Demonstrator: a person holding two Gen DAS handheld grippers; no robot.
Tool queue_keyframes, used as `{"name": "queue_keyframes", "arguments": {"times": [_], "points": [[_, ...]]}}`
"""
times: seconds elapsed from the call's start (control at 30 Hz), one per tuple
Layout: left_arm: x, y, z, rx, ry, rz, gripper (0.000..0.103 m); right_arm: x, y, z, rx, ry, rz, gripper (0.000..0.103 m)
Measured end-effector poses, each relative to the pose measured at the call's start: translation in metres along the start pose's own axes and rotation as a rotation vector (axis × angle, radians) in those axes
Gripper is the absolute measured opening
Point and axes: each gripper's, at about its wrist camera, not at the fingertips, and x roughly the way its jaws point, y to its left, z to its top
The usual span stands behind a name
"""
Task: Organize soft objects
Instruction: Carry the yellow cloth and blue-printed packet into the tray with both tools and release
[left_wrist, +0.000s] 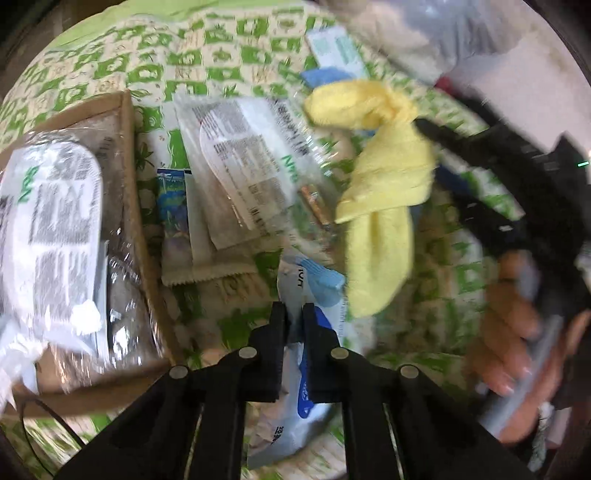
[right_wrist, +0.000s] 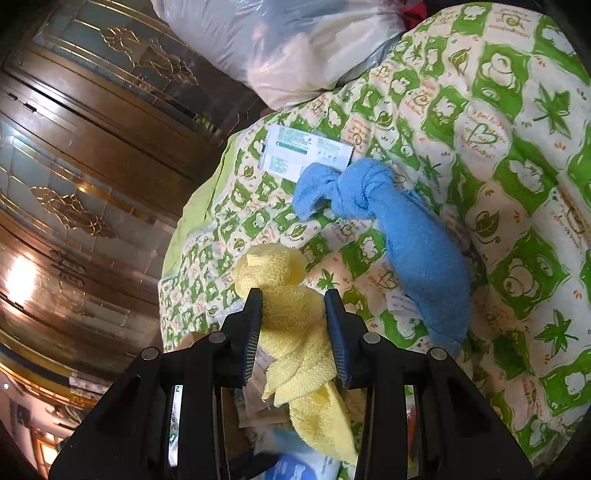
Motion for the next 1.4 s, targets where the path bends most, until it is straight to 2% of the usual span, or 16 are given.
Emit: {"name": "queue_keyframes", "arguments": {"times": [0.1, 0.3, 0.43, 0.6, 0.7, 0.77, 0.8, 0.9, 1.0, 1.03, 1.1, 1.27, 1.3, 1.33, 1.37, 1.4], "points": [[-0.028, 0.007, -0.014, -0.051, -0.075, -0.032, 0.005, -0.007, -0.001, 0.002, 0.004, -0.028, 0.002, 0.034], [-0.104, 0.051, -0.033, -0.192, -0.254, -0.181, 0.004, -0.025, 0.016, 0.000, -0.050, -0.092, 0.059, 0.034], [-0.146, 0.085, -0.037, -0.247, -0.378, -0.171, 0.004, -0.035, 0.050, -0.012, -0.157, -0.094, 0.176, 0.034], [-0.172, 0.140, -0.050, -0.359, -0.469, -0.107, 0.004, -0.028, 0.092, -0.046, -0.236, 0.013, 0.361, 0.034], [-0.173, 0.174, -0.060, -0.450, -0.505, -0.134, 0.004, -0.011, 0.125, -0.075, -0.266, 0.108, 0.459, 0.034], [-0.170, 0.191, -0.059, -0.478, -0.507, -0.121, 0.004, 0.006, 0.150, -0.096, -0.285, 0.178, 0.501, 0.034], [-0.166, 0.201, -0.056, -0.517, -0.485, -0.120, 0.004, 0.012, 0.160, -0.104, -0.299, 0.196, 0.503, 0.034], [-0.164, 0.210, -0.047, -0.512, -0.476, -0.086, 0.004, 0.035, 0.189, -0.126, -0.353, 0.232, 0.461, 0.034], [-0.159, 0.219, -0.040, -0.532, -0.474, -0.095, 0.005, 0.057, 0.200, -0.143, -0.423, 0.229, 0.343, 0.034], [-0.158, 0.221, -0.041, -0.536, -0.481, -0.088, 0.005, 0.067, 0.200, -0.149, -0.458, 0.229, 0.281, 0.034], [-0.154, 0.220, -0.037, -0.534, -0.491, -0.047, 0.005, 0.085, 0.193, -0.154, -0.458, 0.262, 0.213, 0.035], [-0.158, 0.215, -0.042, -0.541, -0.518, 0.002, 0.009, 0.109, 0.179, -0.157, -0.419, 0.375, 0.200, 0.043], [-0.161, 0.214, -0.044, -0.536, -0.534, 0.002, 0.018, 0.107, 0.179, -0.156, -0.423, 0.368, 0.206, 0.047], [-0.165, 0.213, -0.046, -0.534, -0.557, 0.008, 0.032, 0.103, 0.180, -0.155, -0.430, 0.354, 0.207, 0.050], [-0.168, 0.214, -0.045, -0.535, -0.576, 0.015, 0.039, 0.097, 0.182, -0.153, -0.446, 0.326, 0.198, 0.051], [-0.175, 0.212, -0.050, -0.538, -0.626, 0.042, 0.049, 0.092, 0.183, -0.151, -0.454, 0.304, 0.201, 0.051]]}}
